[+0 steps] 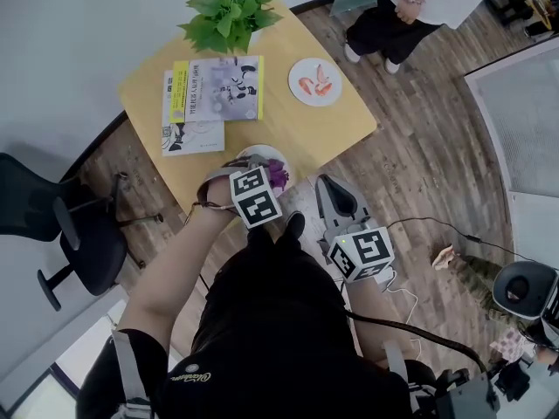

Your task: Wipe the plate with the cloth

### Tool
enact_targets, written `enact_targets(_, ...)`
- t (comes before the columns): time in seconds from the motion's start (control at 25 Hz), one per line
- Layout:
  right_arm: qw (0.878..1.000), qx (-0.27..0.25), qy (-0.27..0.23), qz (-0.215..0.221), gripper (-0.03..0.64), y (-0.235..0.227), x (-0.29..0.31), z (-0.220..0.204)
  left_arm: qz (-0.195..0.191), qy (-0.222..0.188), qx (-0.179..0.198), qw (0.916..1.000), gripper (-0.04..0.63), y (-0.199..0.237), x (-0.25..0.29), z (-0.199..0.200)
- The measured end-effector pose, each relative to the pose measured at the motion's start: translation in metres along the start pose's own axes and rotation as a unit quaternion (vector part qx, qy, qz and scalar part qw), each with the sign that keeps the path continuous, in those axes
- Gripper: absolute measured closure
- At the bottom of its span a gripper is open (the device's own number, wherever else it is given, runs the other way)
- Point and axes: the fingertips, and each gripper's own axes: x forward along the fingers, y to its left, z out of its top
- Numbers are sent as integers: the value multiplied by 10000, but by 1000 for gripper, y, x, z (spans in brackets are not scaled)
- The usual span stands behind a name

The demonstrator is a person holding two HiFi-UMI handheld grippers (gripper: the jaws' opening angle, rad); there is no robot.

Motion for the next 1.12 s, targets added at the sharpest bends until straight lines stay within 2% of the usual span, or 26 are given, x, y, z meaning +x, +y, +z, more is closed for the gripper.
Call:
enact_targets(0.16,10000,0,22,-16,607,-1,0,-1,195,-52,-174,9996,468,37,2,12)
enact_targets(0.32,10000,31,53,-57,607,-4,-1,-4,214,-3,-149,9997,468,48,13,23)
enact_targets(0.52,9999,59,60,-115,607,-6,-4,-7,81,118,-56,9999,468,33,27,20)
enact_targets(0.72,9999,75,63,-131,607,-6,-3,-8,89,177,254,9995,468,20,29,23)
enact_targets(1.12,9999,59,52,-82,607,-2,0,-6,-81,97,558,9984,468,-15,22,28)
